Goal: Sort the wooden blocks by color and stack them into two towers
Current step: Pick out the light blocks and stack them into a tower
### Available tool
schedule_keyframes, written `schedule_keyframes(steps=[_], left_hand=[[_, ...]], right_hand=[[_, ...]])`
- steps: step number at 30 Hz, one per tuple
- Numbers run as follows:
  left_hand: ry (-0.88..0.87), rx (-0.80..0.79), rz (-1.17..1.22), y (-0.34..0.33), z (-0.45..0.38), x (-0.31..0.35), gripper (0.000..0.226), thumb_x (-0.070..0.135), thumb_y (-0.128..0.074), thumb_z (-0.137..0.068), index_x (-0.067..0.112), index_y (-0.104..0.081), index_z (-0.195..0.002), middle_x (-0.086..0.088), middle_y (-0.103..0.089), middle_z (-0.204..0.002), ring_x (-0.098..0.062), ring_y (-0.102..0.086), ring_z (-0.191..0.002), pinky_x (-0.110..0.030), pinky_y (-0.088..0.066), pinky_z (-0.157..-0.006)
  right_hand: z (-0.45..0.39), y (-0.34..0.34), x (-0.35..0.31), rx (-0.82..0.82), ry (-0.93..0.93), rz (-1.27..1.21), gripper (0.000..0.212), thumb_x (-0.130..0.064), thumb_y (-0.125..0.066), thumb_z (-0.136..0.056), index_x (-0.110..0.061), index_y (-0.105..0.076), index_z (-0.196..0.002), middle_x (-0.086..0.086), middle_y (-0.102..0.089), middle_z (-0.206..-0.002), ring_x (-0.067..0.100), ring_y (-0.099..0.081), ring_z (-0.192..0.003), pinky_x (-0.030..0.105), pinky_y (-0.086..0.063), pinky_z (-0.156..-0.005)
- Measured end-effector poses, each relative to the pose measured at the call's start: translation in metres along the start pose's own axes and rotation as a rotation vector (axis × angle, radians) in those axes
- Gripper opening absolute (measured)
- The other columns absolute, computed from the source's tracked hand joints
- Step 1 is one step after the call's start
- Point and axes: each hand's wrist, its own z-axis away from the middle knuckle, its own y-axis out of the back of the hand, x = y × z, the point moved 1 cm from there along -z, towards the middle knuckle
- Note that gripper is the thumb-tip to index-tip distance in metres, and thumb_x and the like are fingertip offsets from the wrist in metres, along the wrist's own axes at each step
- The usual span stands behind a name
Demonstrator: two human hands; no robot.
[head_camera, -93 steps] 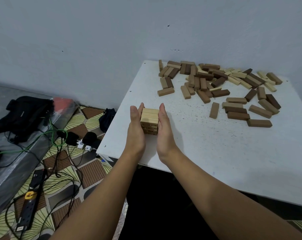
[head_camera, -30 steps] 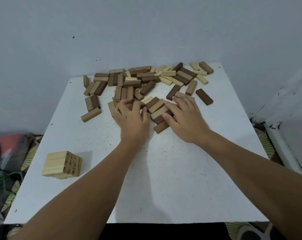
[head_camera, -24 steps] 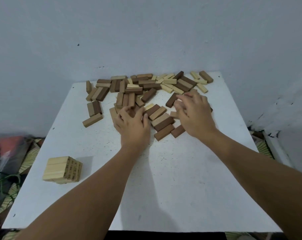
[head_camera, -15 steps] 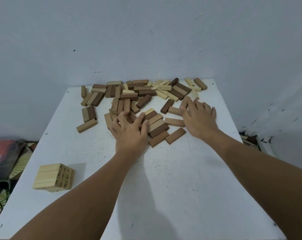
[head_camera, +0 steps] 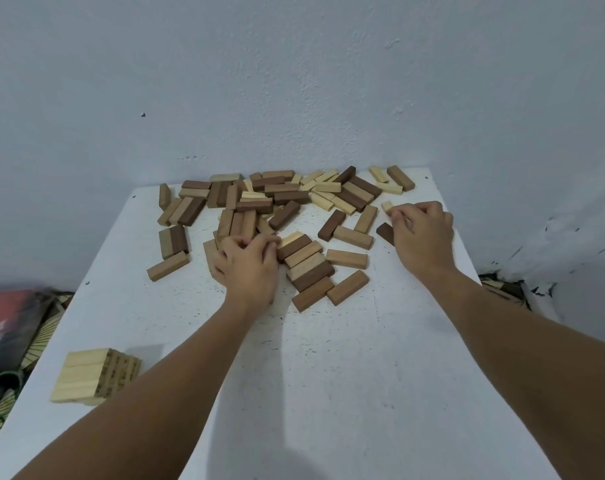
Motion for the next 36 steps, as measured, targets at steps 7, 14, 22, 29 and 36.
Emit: schedule_keyframes(steps=[7,14,22,29,36], left_hand=[[-0.029,-0.222,-0.348,0.019,-0.025,0.041,0.029,0.064,-0.061,-0.094,0.048,-0.073,-0.116,-0.006,-0.042,-0.143,-0.036,-0.029,-0.137,-0.047,-0.022,-0.114],[-0.218,-0.276,-0.191,0.005,-0.042,0.059,0.016,0.057,-0.075,-0.088,0.043,-0.066,-0.086,0.014,-0.062,-0.103,-0.023,-0.052,-0.116,-0.045,-0.036,-0.102],[-0.371,-0.326,-0.115,-0.011,-0.083,0.09,0.015,0.047,-0.076,-0.09,0.038,-0.065,-0.085,0.015,-0.059,-0.081,-0.014,-0.055,-0.084,-0.048,-0.049,-0.095],[-0.459,-0.282,-0.575,-0.02,-0.089,0.087,0.041,0.054,-0.058,-0.098,0.049,-0.056,-0.139,-0.002,-0.046,-0.139,-0.032,-0.031,-0.135,-0.048,-0.019,-0.113],[-0.535,-0.243,-0.574,-0.026,-0.09,0.084,0.036,0.055,-0.055,-0.098,0.044,-0.062,-0.131,-0.002,-0.045,-0.132,-0.03,-0.03,-0.128,-0.048,-0.022,-0.111]], right_hand=[[0.0,-0.001,0.002,-0.015,0.011,0.023,0.026,-0.037,-0.054,-0.103,-0.036,-0.073,-0.121,0.003,-0.056,-0.124,0.03,-0.045,-0.119,0.046,-0.041,-0.105],[-0.001,0.0,0.001,-0.035,0.039,0.006,0.02,-0.037,-0.055,-0.102,-0.04,-0.071,-0.113,-0.006,-0.064,-0.123,0.028,-0.048,-0.118,0.044,-0.036,-0.103],[-0.002,0.0,0.001,-0.029,-0.046,-0.006,0.037,-0.043,-0.057,-0.099,-0.028,-0.067,-0.132,0.0,-0.055,-0.131,0.025,-0.043,-0.127,0.041,-0.031,-0.112],[-0.002,-0.001,0.003,-0.011,-0.024,-0.041,0.025,-0.048,-0.065,-0.095,-0.035,-0.077,-0.113,-0.009,-0.05,-0.118,0.02,-0.044,-0.122,0.038,-0.034,-0.111],[-0.003,-0.002,0.002,-0.069,-0.004,0.014,0.051,-0.062,-0.064,-0.09,-0.043,-0.062,-0.137,-0.005,-0.049,-0.127,0.021,-0.04,-0.125,0.041,-0.031,-0.113]])
